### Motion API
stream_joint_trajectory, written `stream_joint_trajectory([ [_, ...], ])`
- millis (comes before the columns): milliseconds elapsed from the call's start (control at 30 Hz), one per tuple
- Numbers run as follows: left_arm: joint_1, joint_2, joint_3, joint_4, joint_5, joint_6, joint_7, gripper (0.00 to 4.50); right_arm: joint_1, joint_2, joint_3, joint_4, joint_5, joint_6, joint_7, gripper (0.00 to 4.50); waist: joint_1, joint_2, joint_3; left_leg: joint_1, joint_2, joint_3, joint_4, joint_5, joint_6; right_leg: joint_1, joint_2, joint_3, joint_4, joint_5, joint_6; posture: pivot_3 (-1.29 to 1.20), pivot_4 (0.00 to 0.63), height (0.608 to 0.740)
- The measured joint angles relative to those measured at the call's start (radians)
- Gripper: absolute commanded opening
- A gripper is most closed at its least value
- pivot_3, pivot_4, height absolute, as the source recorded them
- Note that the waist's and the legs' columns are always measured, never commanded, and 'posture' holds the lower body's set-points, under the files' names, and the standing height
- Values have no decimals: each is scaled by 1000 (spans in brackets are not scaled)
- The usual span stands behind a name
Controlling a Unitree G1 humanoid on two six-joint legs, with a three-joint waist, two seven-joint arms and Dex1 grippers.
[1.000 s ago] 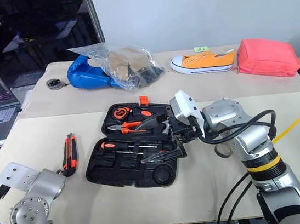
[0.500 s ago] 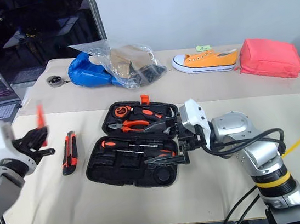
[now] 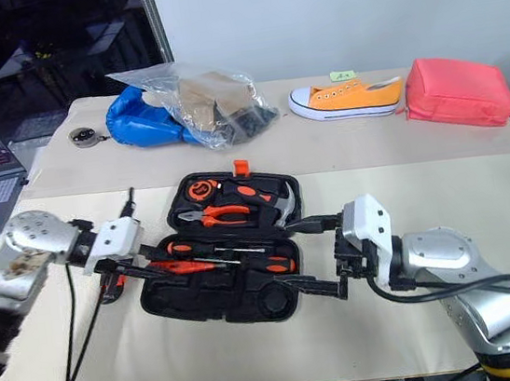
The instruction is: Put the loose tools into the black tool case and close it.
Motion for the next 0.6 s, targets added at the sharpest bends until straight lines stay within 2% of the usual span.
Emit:
stream_joint_trajectory([
  [200, 7, -39, -3, -16, 74, 69, 19, 453, 38, 0, -3, -49, 3, 9, -52, 4500, 0, 0, 0, 2, 0, -1, 2, 0, 1, 2, 0, 0, 3, 0, 1, 0, 150, 740],
  [600, 11, -69, -1, -54, 143, 130, 78, 453, 1, -21, -3, -51, 19, 21, -72, 4500, 1, 0, 0, 7, -1, -1, 8, 1, 2, 4, 0, 1, 14, -4, 7, 0, 150, 740],
])
